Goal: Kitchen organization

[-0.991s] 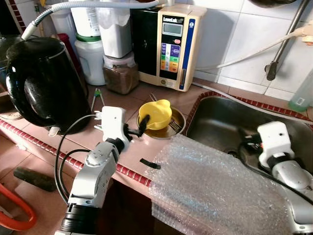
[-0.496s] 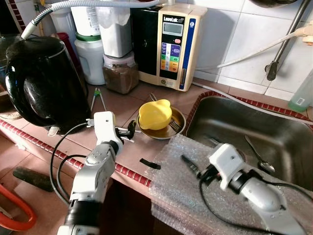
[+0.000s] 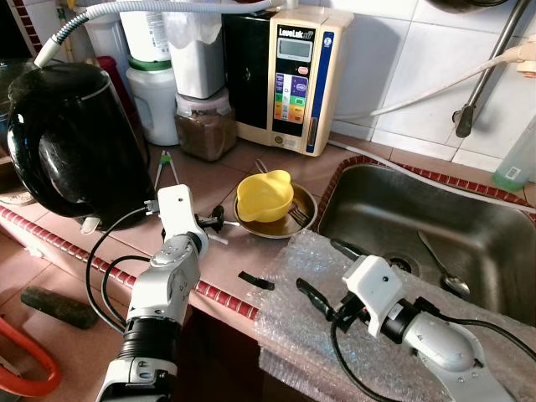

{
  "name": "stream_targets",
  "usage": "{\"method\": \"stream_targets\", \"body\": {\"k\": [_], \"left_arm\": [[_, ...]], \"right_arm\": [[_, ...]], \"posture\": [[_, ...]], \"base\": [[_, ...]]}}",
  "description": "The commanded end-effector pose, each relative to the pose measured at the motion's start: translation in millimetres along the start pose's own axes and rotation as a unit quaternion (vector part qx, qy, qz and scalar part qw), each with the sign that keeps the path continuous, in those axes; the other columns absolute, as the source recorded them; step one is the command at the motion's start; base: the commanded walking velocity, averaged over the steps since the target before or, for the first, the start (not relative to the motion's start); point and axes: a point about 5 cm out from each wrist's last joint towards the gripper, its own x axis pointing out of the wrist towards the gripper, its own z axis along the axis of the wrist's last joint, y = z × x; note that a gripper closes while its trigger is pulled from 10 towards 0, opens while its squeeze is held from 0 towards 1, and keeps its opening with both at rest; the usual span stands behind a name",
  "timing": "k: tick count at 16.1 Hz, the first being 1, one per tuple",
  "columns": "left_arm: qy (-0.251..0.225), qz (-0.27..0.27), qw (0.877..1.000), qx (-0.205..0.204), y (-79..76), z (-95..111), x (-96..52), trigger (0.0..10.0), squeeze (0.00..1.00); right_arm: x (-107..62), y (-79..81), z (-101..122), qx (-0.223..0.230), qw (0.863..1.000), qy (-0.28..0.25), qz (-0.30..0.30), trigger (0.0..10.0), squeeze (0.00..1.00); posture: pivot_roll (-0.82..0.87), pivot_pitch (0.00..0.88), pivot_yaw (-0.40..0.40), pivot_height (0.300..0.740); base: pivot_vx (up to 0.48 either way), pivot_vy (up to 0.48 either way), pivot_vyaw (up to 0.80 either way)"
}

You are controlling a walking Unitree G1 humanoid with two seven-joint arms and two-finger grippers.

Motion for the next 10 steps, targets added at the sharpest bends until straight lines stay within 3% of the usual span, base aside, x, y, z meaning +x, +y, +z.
{"method": "stream_targets", "body": {"k": [1,4,5,6,10], "left_arm": [[0.025,0.02,0.999,0.01,4.0,-7.1,2.1,10.0,0.0],[0.037,0.04,0.999,-0.005,8.4,-9.5,3.6,10.0,0.0],[0.032,0.033,0.999,-0.006,7.8,-8.3,3.5,8.8,0.0],[0.02,-0.006,0.999,-0.037,1.9,-4.9,2.5,0.0,0.0],[0.036,-0.078,0.996,-0.031,-13.4,-6.8,1.3,0.0,0.0]], "right_arm": [[-1.0,2.9,3.5,-0.003,1.0,-0.002,0.006,10.0,0.96],[0.4,6.2,4.3,-0.007,1.0,0.001,0.016,10.0,0.96],[0.7,6.1,4.3,-0.006,1.0,0.001,0.015,10.0,0.96],[1.3,6.2,4.3,-0.007,1.0,0.002,0.017,10.0,0.96],[4.8,4.6,4.5,-0.011,1.0,0.001,0.018,10.0,0.96]], "posture": [[0.06,0.0,0.024,0.74],[0.06,0.0,0.022,0.74],[0.06,0.0,0.022,0.74],[0.06,0.0,0.022,0.74],[0.07,0.0,0.012,0.74]], "base": [[0.0,0.0,0.0],[0.0,0.0,0.0],[0.0,0.0,0.0],[0.0,0.0,0.0],[0.0,0.0,0.0]]}}
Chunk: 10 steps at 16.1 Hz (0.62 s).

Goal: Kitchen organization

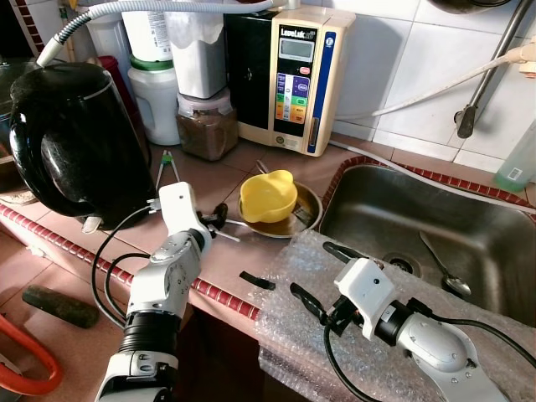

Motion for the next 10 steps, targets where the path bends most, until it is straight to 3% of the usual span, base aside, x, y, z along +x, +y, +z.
{"method": "stream_targets", "body": {"k": [1,3,5,8,10], "left_arm": [[0.027,-0.03,0.999,0.0,-7.5,-8.9,1.6,0.0,0.0],[0.016,-0.056,0.998,0.02,-11.6,-6.2,2.0,0.6,0.0],[0.003,-0.072,0.997,0.034,-13.7,-3.7,1.6,0.2,0.0],[-0.012,-0.072,0.995,0.067,-11.8,-1.9,1.8,0.7,0.0],[-0.045,-0.046,0.993,0.099,-2.7,4.9,2.8,0.4,0.0]], "right_arm": [[2.0,0.4,2.8,-0.006,1.0,-0.003,0.007,10.0,0.96],[2.2,0.9,1.7,-0.007,1.0,-0.001,0.008,10.0,0.96],[2.2,0.9,1.1,-0.007,1.0,0.0,0.007,10.0,0.96],[2.1,0.4,0.4,-0.009,1.0,0.002,0.005,10.0,0.95],[2.3,0.1,-0.2,-0.01,1.0,0.003,0.005,10.0,0.96]], "posture": [[0.07,0.0,0.012,0.74],[0.07,0.0,0.013,0.74],[0.07,0.0,0.013,0.74],[0.07,0.0,0.015,0.74],[0.07,0.0,0.011,0.74]], "base": [[0.0,0.0,0.0],[0.0,0.0,0.0],[0.0,0.0,0.0],[0.0,0.0,0.0],[0.0,0.0,0.0]]}}
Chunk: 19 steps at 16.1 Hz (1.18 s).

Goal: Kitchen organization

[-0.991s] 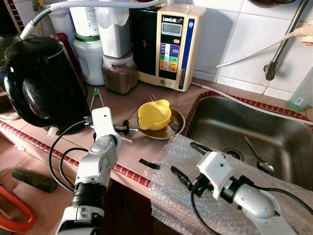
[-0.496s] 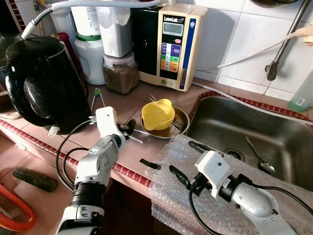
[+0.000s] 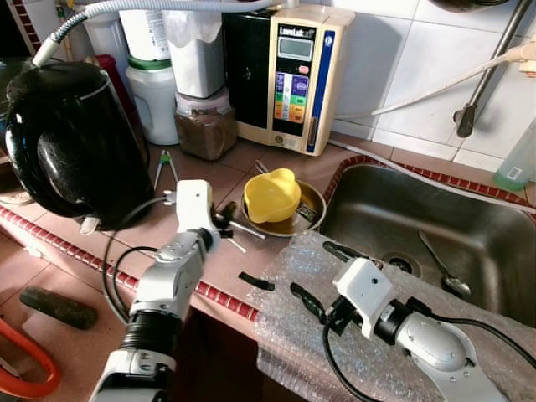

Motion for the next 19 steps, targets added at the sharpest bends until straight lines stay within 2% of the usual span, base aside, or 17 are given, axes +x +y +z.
{"method": "stream_targets", "body": {"k": [1,5,8,9,12,14,15,16,17,18,19], "left_arm": [[-0.01,0.008,1.0,0.014,4.0,2.2,0.5,0.0,0.0],[-0.026,0.011,0.999,0.03,5.9,3.9,0.1,0.0,0.0],[-0.061,0.05,0.995,0.059,14.6,10.2,-1.6,0.0,0.0],[-0.078,0.06,0.994,0.041,17.9,12.4,-3.6,0.0,0.0],[-0.117,0.066,0.99,0.037,20.2,19.0,-6.9,0.0,0.0],[-0.147,0.058,0.986,0.055,18.1,23.7,-10.0,0.0,0.0],[-0.147,0.046,0.984,0.088,13.6,18.1,-12.3,0.2,0.0],[-0.124,0.05,0.987,0.092,14.9,10.7,-11.7,1.3,0.0],[-0.093,0.059,0.991,0.078,17.2,2.0,-10.6,8.9,0.0],[-0.077,0.064,0.993,0.062,18.4,-3.3,-9.7,10.0,0.0],[-0.078,0.06,0.993,0.068,17.2,-4.2,-8.1,10.0,0.0]], "right_arm": [[1.4,0.2,0.6,0.001,1.0,-0.002,0.008,10.0,0.95],[0.9,-0.5,0.7,0.003,1.0,-0.001,0.014,10.0,0.96],[1.7,-1.3,0.9,0.001,1.0,-0.001,0.014,10.0,0.96],[2.0,-1.2,1.2,0.0,1.0,-0.001,0.015,10.0,0.96],[2.0,-1.0,0.1,-0.002,1.0,0.0,0.017,10.0,0.96],[2.7,-2.1,0.1,-0.003,1.0,0.0,0.018,10.0,0.95],[3.7,-3.0,-0.5,-0.008,1.0,0.002,0.018,10.0,0.95],[4.0,-3.0,-0.6,-0.009,1.0,0.002,0.018,10.0,0.95],[4.1,-3.2,-0.3,-0.009,1.0,0.002,0.018,10.0,0.96],[4.1,-3.4,-0.4,-0.01,1.0,0.002,0.018,10.0,0.96],[4.1,-3.5,-0.6,-0.011,1.0,0.002,0.018,10.0,0.96]], "posture": [[0.07,0.0,0.007,0.74],[0.07,0.0,0.001,0.74],[0.07,0.0,-0.002,0.74],[0.07,0.0,-0.004,0.74],[0.08,0.0,-0.012,0.74],[0.08,0.0,-0.015,0.74],[0.08,0.0,-0.017,0.74],[0.08,0.0,-0.017,0.74],[0.08,0.0,-0.018,0.74],[0.08,0.0,-0.018,0.74],[0.08,0.0,-0.017,0.74]], "base": [[0.0,0.0,0.0],[0.0,0.0,0.0],[0.0,0.0,0.0],[0.0,0.0,0.0],[0.0,0.0,0.0],[0.0,0.0,0.0],[0.0,0.0,0.0],[0.0,0.0,0.0],[0.0,0.0,0.0],[0.0,0.0,0.0],[0.0,0.0,0.0]]}}
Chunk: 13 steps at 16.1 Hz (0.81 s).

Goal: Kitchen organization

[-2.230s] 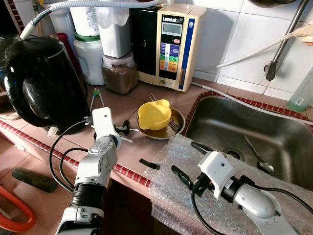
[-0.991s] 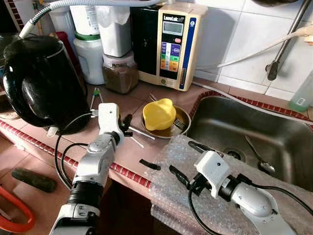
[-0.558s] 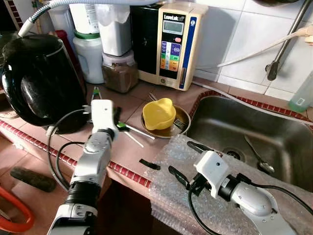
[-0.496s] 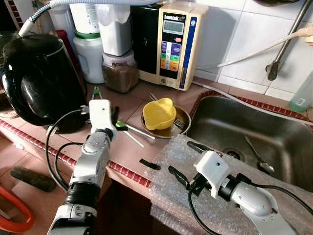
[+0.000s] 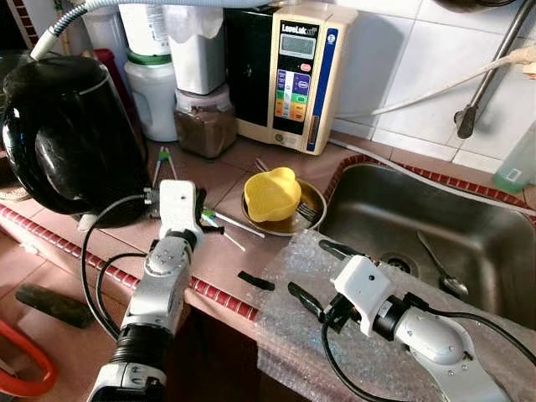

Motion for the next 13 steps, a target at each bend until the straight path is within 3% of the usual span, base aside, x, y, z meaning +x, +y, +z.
{"method": "stream_targets", "body": {"k": [1,3,5,7,8,11,12,13], "left_arm": [[0.001,-0.001,1.0,0.004,-1.0,-1.1,1.4,10.0,0.0],[-0.005,-0.009,1.0,0.019,-5.0,2.7,8.3,10.0,0.0],[-0.018,-0.005,1.0,0.007,-3.9,11.1,11.0,10.0,0.0],[-0.025,0.0,1.0,0.004,-2.5,12.8,11.0,10.0,0.0],[-0.04,0.022,0.999,0.015,4.6,15.5,9.1,10.0,0.0],[-0.038,0.027,0.999,0.027,13.6,13.4,5.9,10.0,0.0],[-0.033,0.029,0.999,0.029,18.8,11.3,3.2,10.0,0.0],[-0.03,0.029,0.999,0.033,22.9,9.1,0.3,10.0,0.0]], "right_arm": [[0.2,-0.9,-2.1,-0.003,1.0,0.005,0.001,10.0,0.96],[0.6,1.3,-0.8,0.01,1.0,0.002,0.004,10.0,0.95],[-0.1,7.7,6.9,0.05,0.998,-0.017,0.028,10.0,0.95],[-1.0,9.3,8.4,0.06,0.997,-0.021,0.034,10.0,0.95],[-3.1,17.1,7.2,0.07,0.995,-0.015,0.063,10.0,0.71],[-3.0,25.6,-0.3,0.072,0.994,0.013,0.086,10.0,0.58],[-3.8,31.8,-6.4,0.068,0.992,0.034,0.103,10.0,0.43],[-4.2,35.3,-8.8,0.068,0.991,0.038,0.108,10.0,0.36]], "posture": [[0.08,0.0,-0.017,0.74],[0.07,0.0,-0.014,0.74],[0.06,0.0,-0.007,0.74],[0.06,0.0,-0.006,0.74],[0.06,0.0,-0.005,0.74],[0.07,0.0,-0.007,0.74],[0.07,0.0,-0.008,0.74],[0.08,0.0,-0.009,0.74]], "base": [[0.0,0.0,0.0],[0.0,0.0,0.0],[0.0,0.0,0.0],[0.0,0.0,0.0],[0.0,0.0,0.0],[0.0,0.0,0.0],[0.0,0.0,0.0],[0.0,0.0,0.0]]}}
